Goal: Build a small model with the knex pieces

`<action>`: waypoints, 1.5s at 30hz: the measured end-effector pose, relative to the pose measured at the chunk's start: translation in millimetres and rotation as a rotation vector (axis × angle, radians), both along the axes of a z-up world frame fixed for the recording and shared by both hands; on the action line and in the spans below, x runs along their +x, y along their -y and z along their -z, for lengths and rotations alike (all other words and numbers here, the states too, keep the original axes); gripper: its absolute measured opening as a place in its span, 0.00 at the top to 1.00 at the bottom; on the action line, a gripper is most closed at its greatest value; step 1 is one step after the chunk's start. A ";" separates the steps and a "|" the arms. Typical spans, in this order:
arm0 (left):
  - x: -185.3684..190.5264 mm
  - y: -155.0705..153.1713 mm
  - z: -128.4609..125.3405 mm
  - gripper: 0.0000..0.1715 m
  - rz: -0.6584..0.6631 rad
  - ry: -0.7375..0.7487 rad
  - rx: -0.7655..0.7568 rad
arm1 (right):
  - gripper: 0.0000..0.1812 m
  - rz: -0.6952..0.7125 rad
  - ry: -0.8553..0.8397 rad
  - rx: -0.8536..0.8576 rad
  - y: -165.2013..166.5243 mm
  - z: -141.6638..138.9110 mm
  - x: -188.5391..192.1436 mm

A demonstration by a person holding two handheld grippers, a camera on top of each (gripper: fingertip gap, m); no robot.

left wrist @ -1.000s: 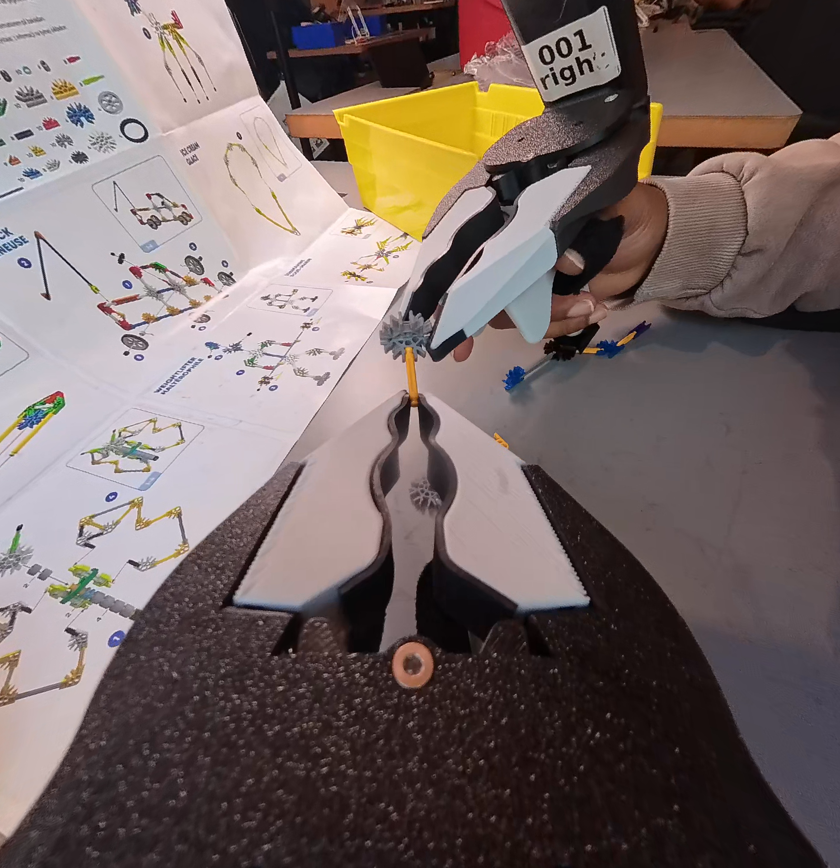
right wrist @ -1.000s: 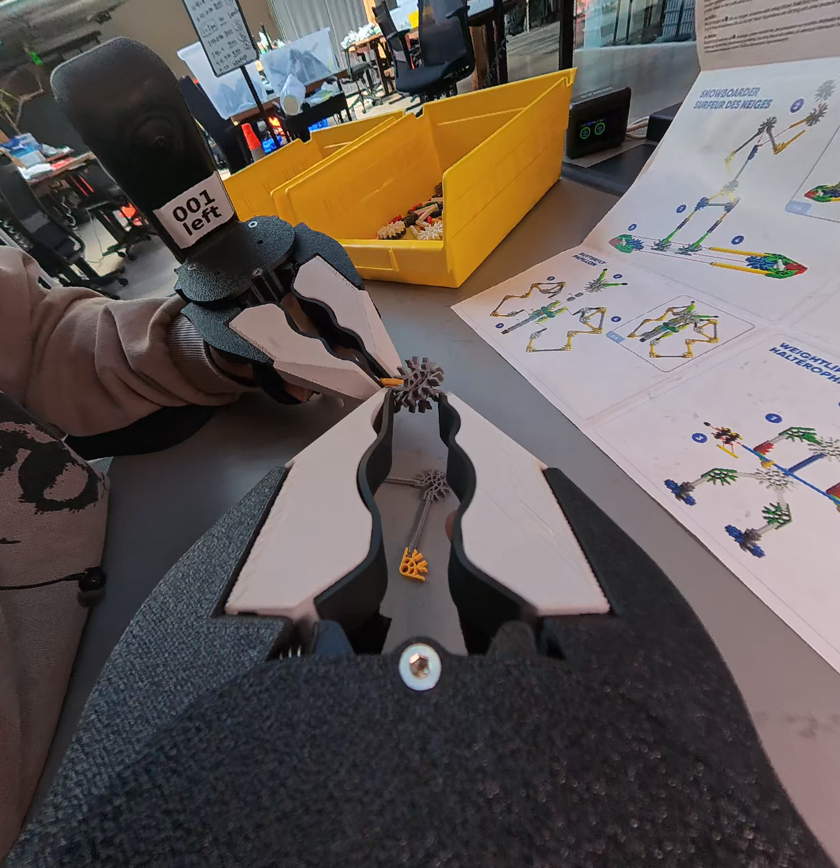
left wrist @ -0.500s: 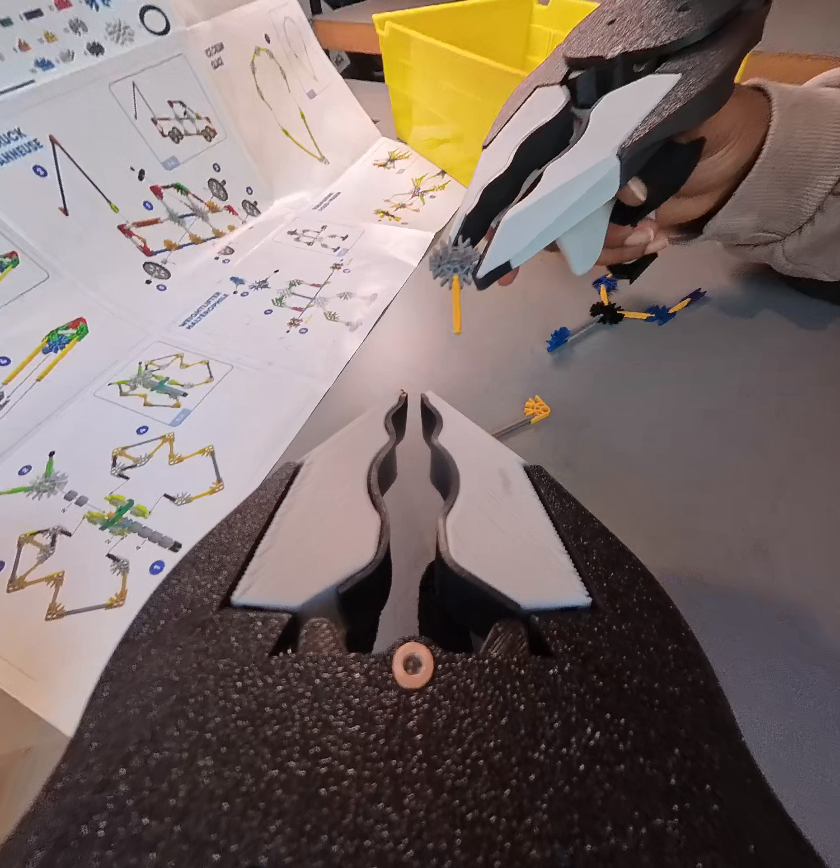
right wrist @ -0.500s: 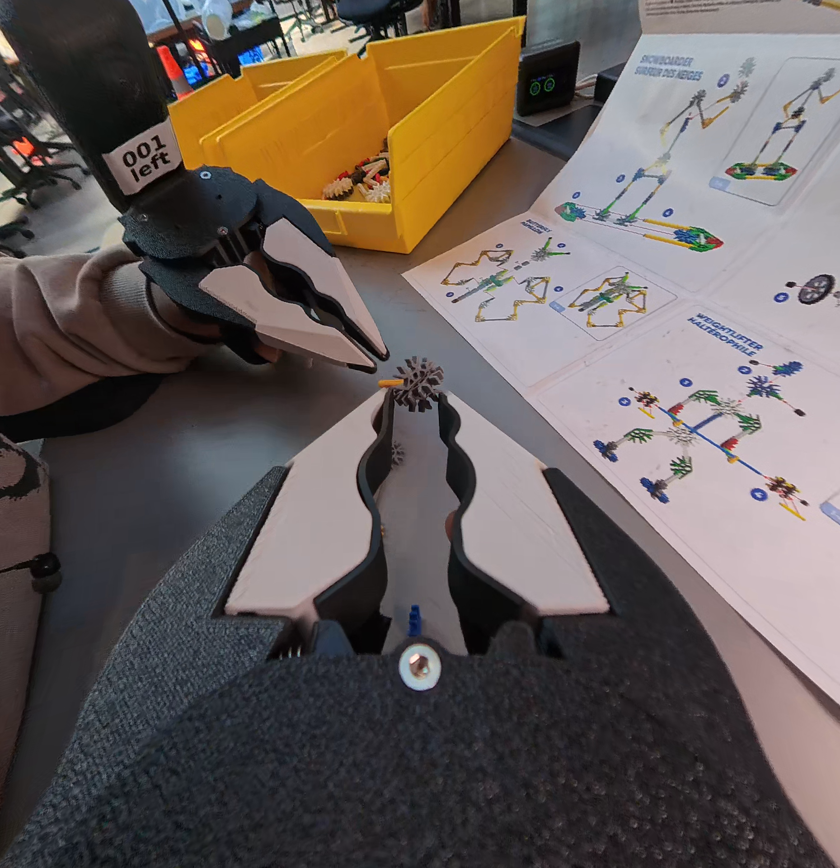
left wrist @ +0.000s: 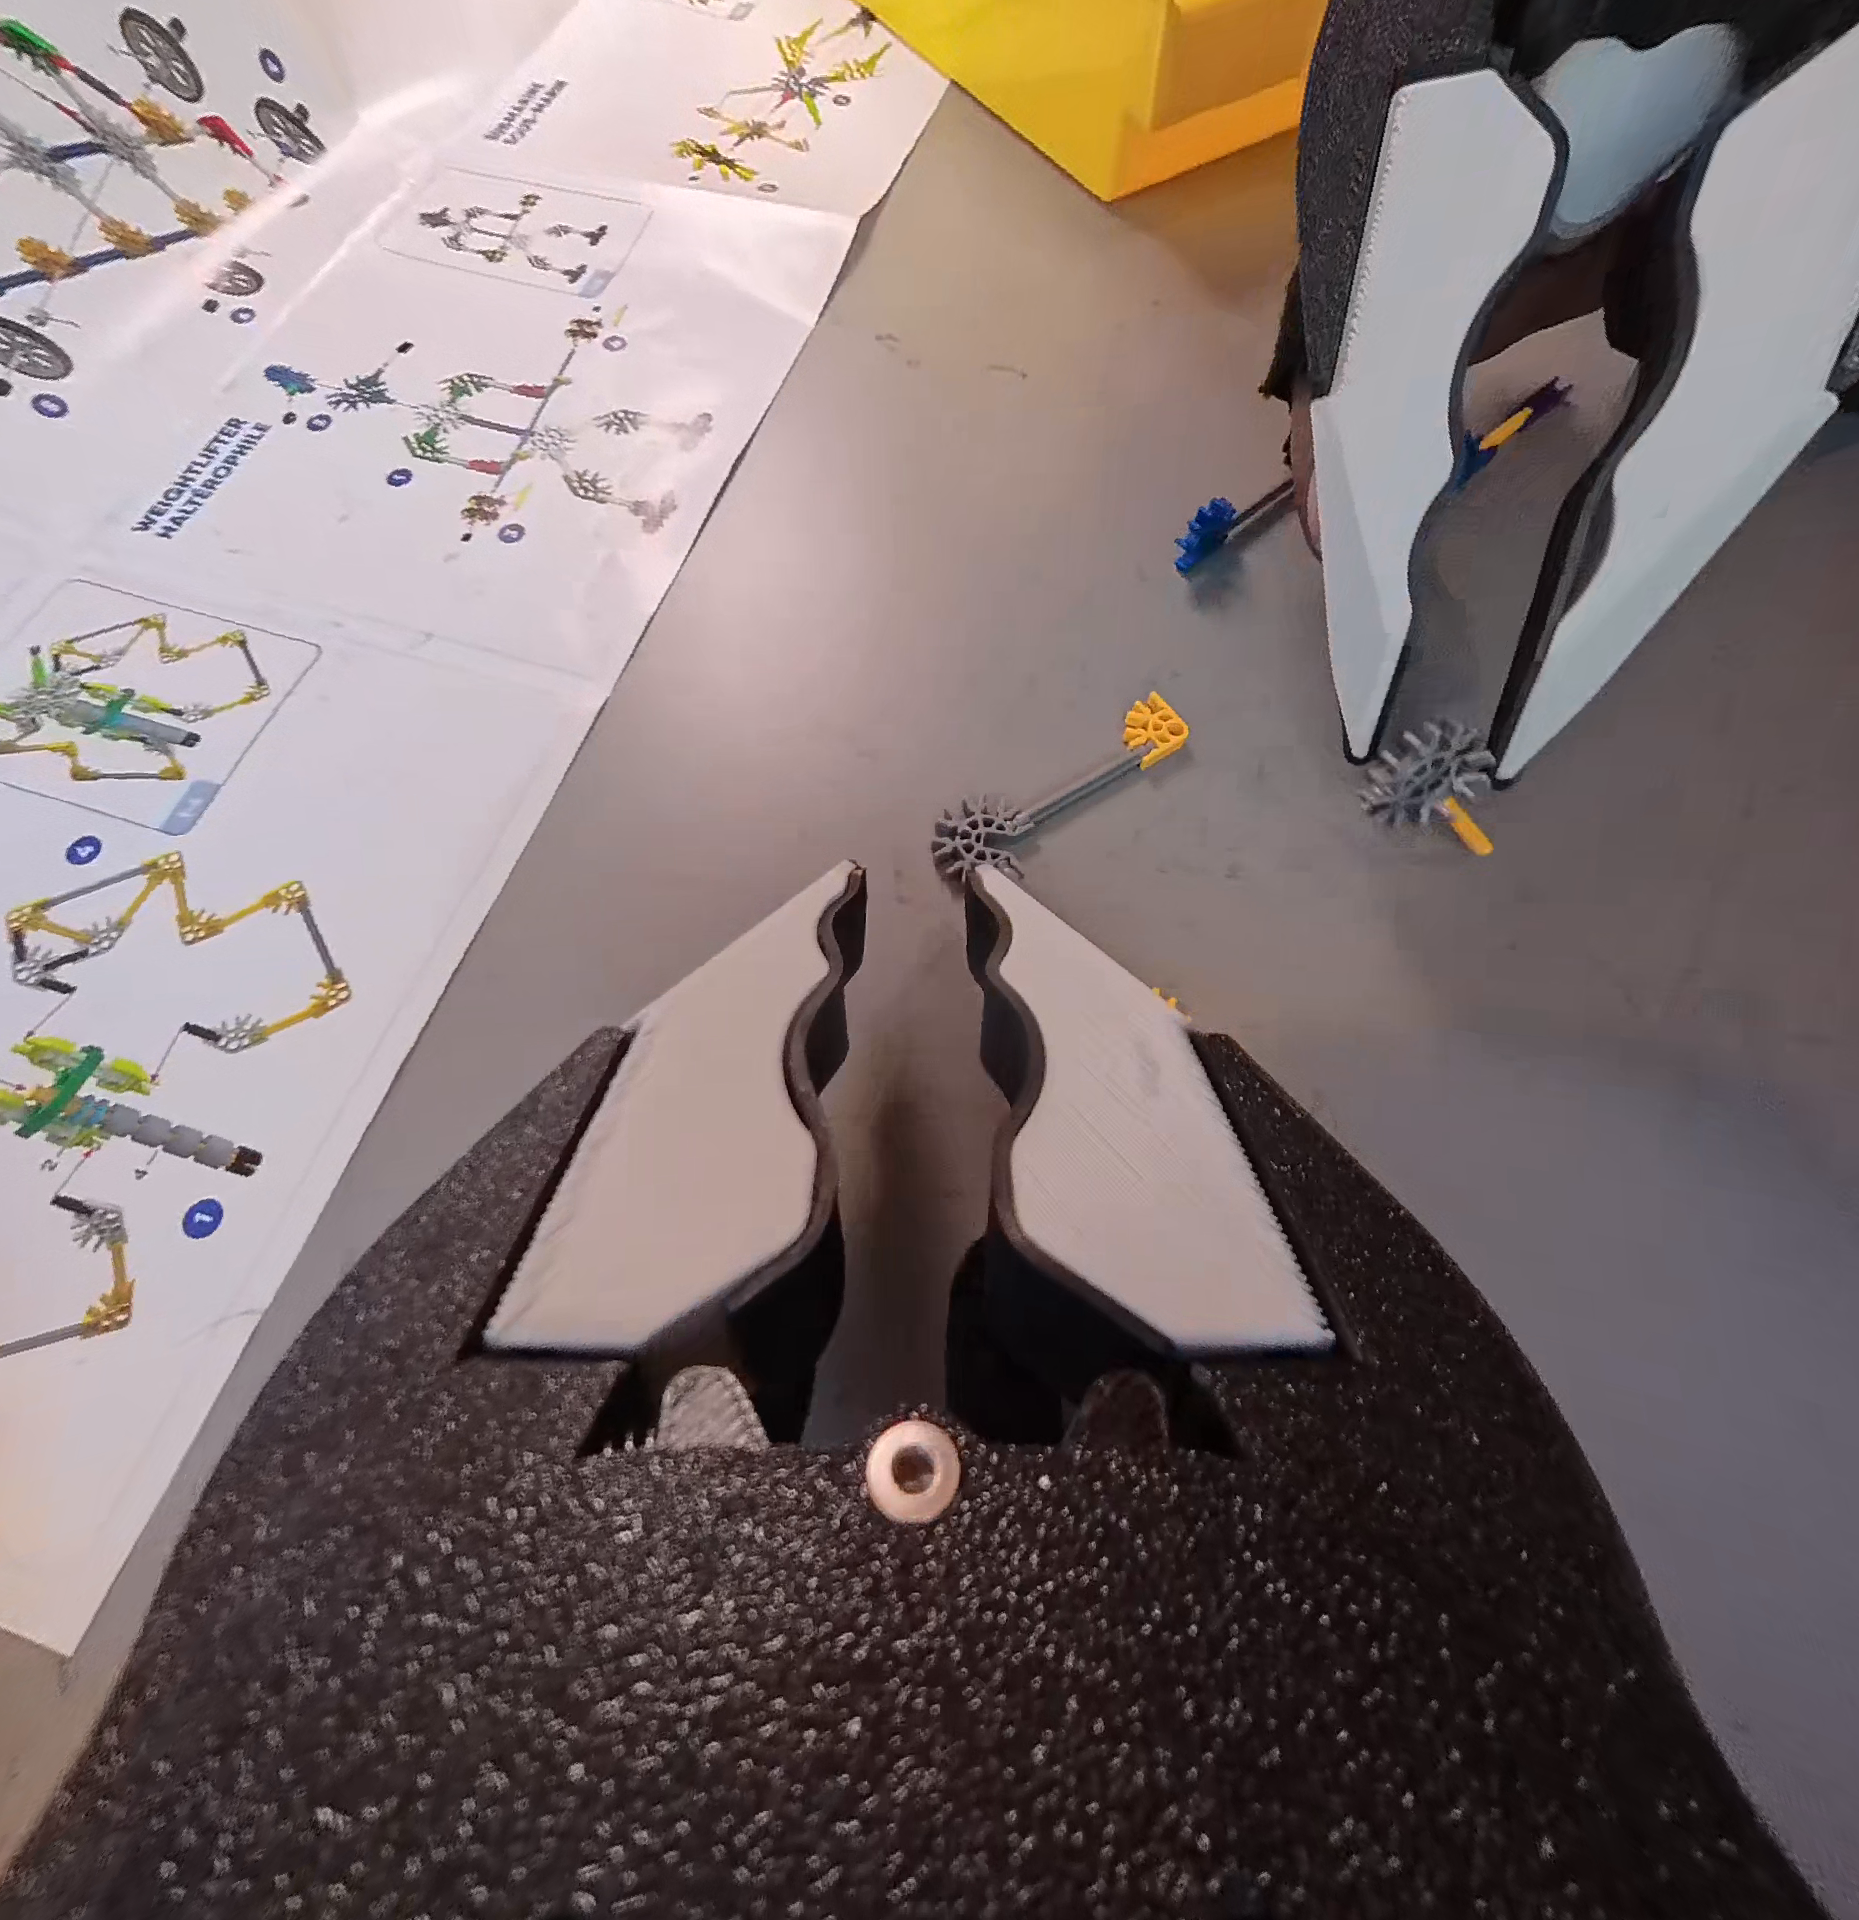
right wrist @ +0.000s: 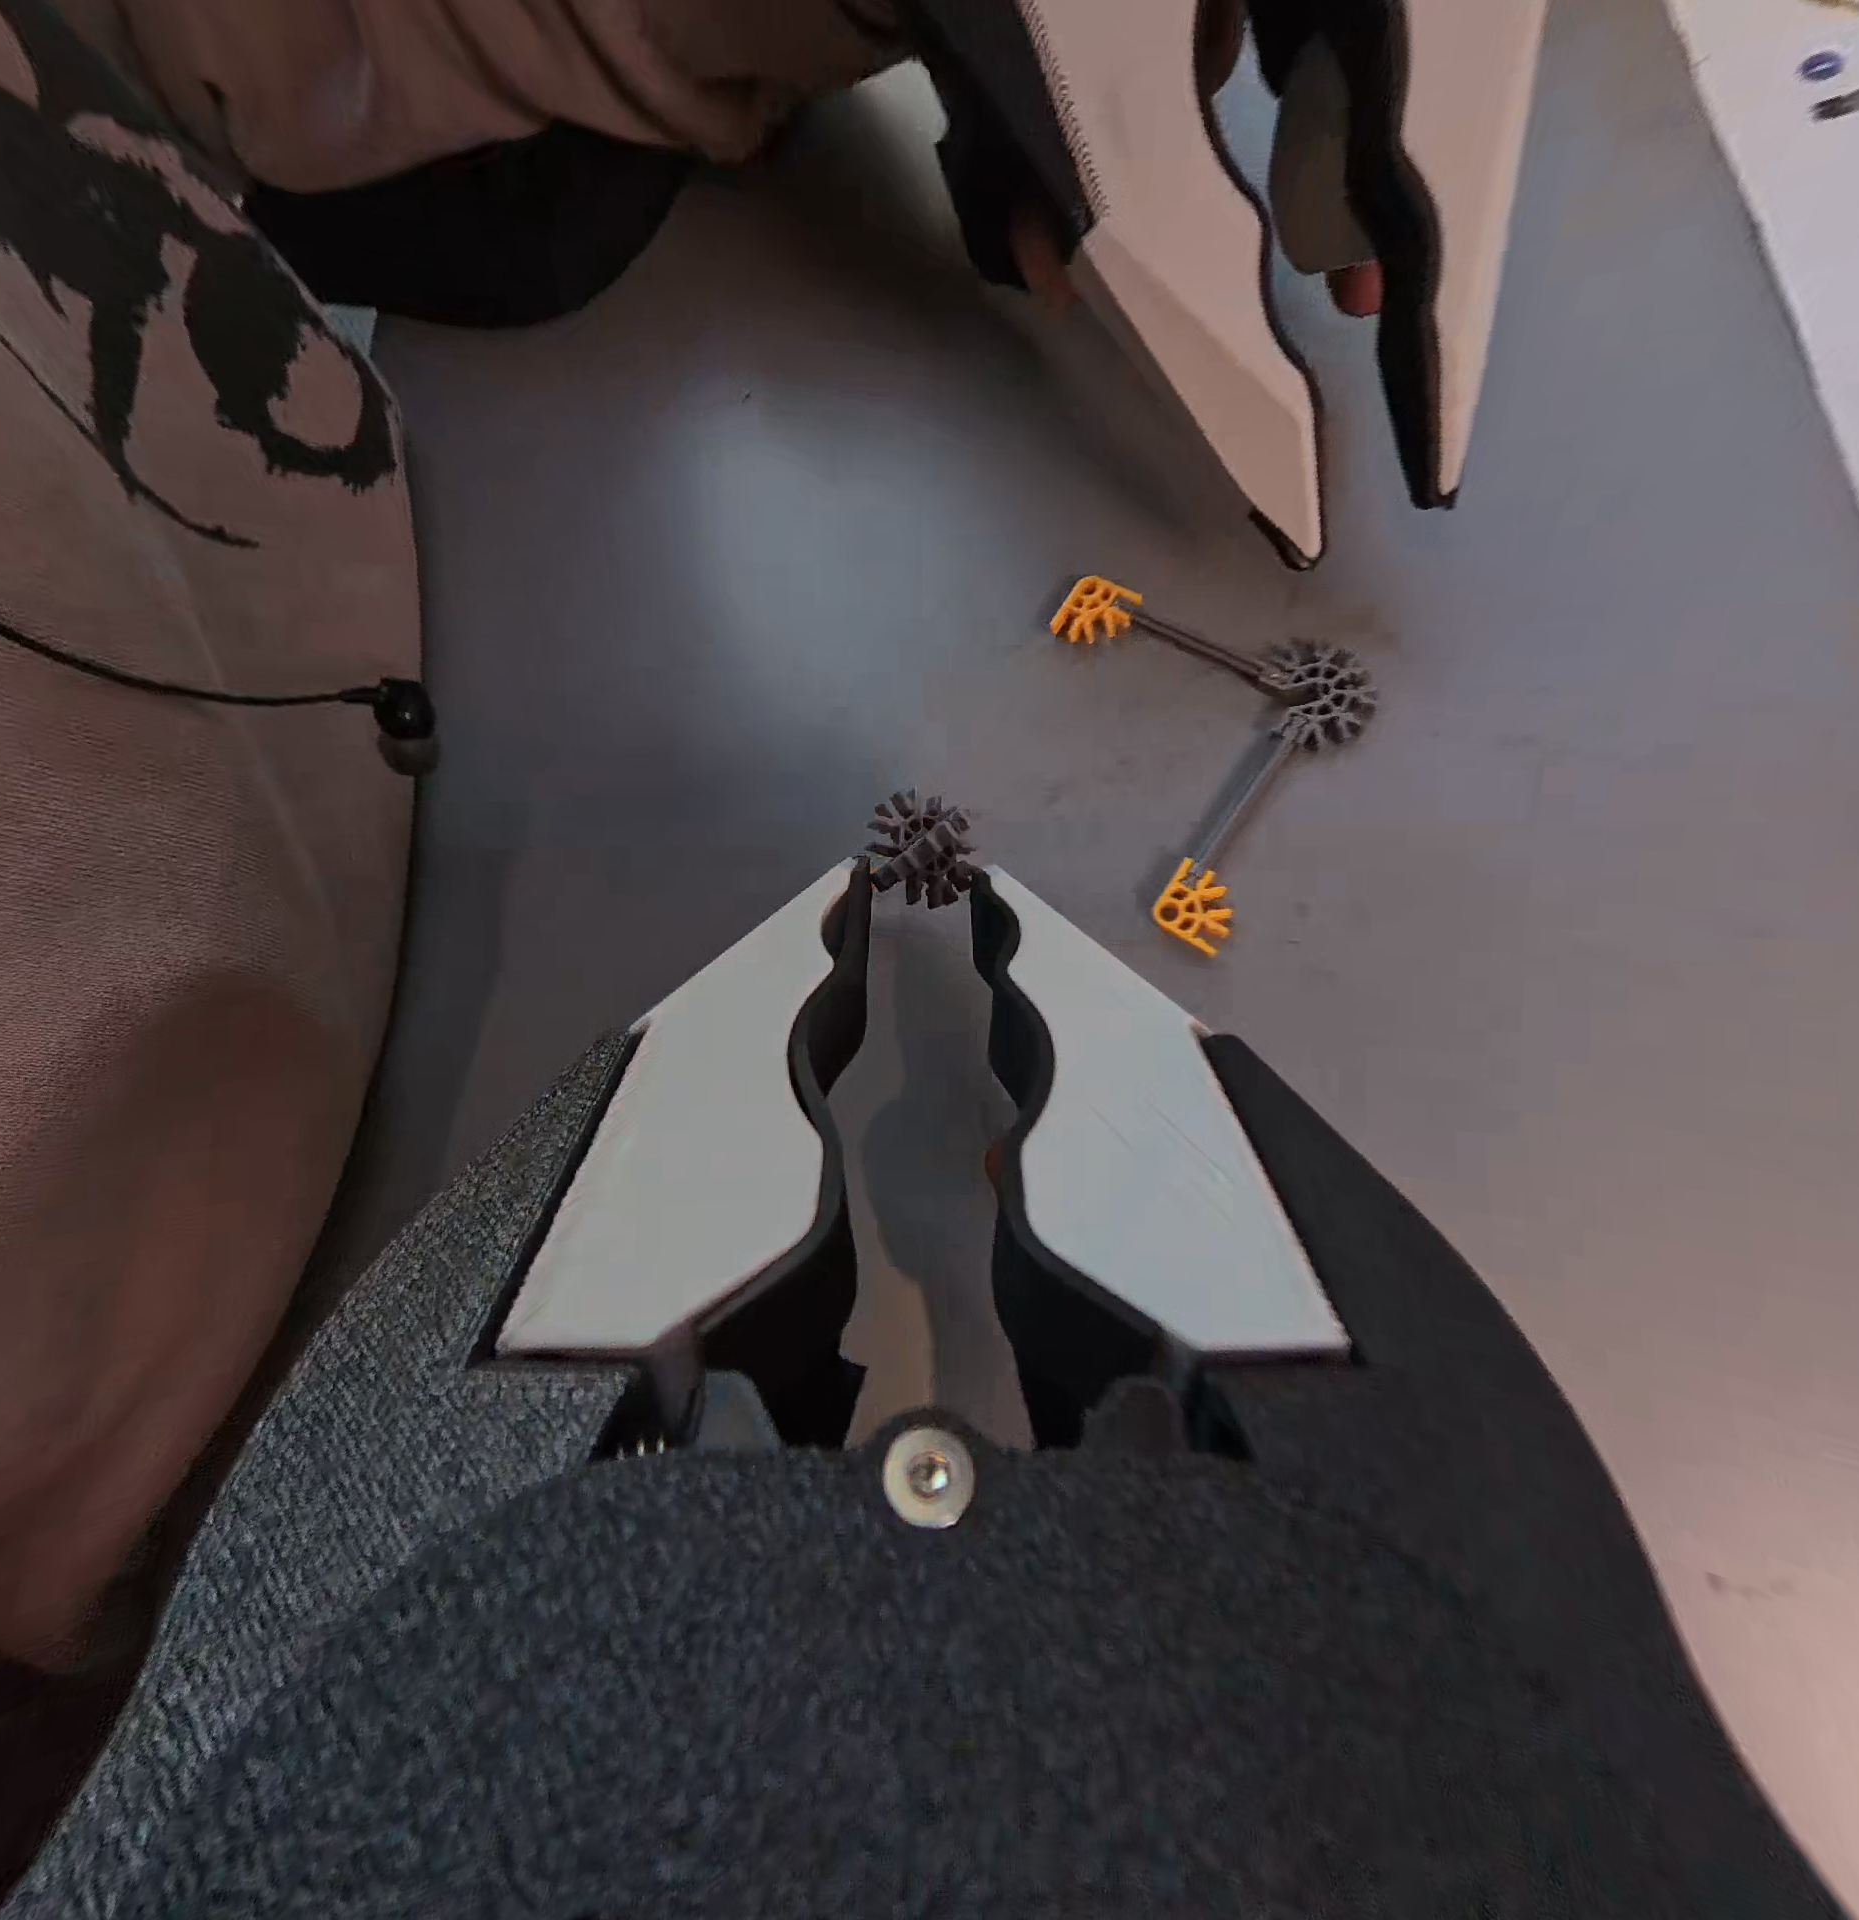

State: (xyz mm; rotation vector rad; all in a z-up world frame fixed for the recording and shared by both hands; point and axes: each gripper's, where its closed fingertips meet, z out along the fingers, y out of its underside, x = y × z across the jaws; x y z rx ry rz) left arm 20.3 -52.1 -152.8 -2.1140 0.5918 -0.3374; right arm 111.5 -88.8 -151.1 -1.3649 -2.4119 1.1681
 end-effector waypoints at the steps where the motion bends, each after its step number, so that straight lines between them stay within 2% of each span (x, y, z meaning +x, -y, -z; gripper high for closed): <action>1: 2.5 0.5 1.8 0.88 0.008 -0.008 -0.007 | 0.90 -0.021 0.017 0.009 6.1 3.5 2.1; 5: 13.5 0.5 7.7 0.85 0.033 -0.032 -0.032 | 0.89 -0.070 0.050 0.069 15.9 14.5 7.5; 7: 18.2 1.1 11.7 0.83 0.044 -0.049 -0.048 | 0.80 -0.070 0.023 0.050 12.7 4.9 8.4; 9: 18.9 1.3 15.7 0.83 0.044 -0.084 -0.054 | 0.79 0.020 -0.036 0.042 -11.9 -16.5 3.2; 12: 18.8 0.3 16.3 0.83 0.039 -0.105 -0.047 | 0.81 0.208 -0.110 0.098 -68.2 -47.3 4.7; 15: 19.2 -4.3 13.6 0.81 0.033 -0.087 -0.040 | 0.83 0.311 -0.073 0.249 -111.0 -46.4 24.0; 18: 22.7 -8.5 17.0 0.79 0.057 -0.087 -0.065 | 0.83 0.232 0.013 0.280 -100.2 -28.2 39.9; 21: 28.0 -9.4 18.3 0.82 0.067 -0.065 -0.097 | 0.83 0.167 0.074 0.357 -86.3 -2.9 37.9; 25: 27.5 -9.8 18.7 0.85 0.006 -0.070 -0.113 | 0.89 0.187 0.122 0.382 -86.0 17.6 29.2; 29: 24.7 -9.4 18.6 0.87 -0.093 -0.050 -0.132 | 0.98 0.204 0.104 0.338 -83.2 20.0 20.3; 34: 13.9 -4.6 17.8 0.88 -0.158 -0.032 -0.160 | 0.99 0.212 0.106 0.303 -77.3 17.7 17.2; 39: -2.2 -1.4 16.0 0.88 -0.229 0.023 -0.186 | 0.99 0.215 0.036 0.195 -45.2 0.1 -0.9; 40: -1.3 -0.9 15.8 0.88 -0.227 0.028 -0.192 | 0.99 0.223 0.031 0.175 -37.3 -0.4 -6.2; 42: 7.0 3.8 16.2 0.78 -0.193 0.035 -0.225 | 0.99 0.232 0.031 0.181 -27.4 3.7 -13.6; 45: 25.8 24.9 11.8 0.73 -0.060 0.069 -0.315 | 0.99 0.245 0.048 0.213 -24.7 12.6 -17.4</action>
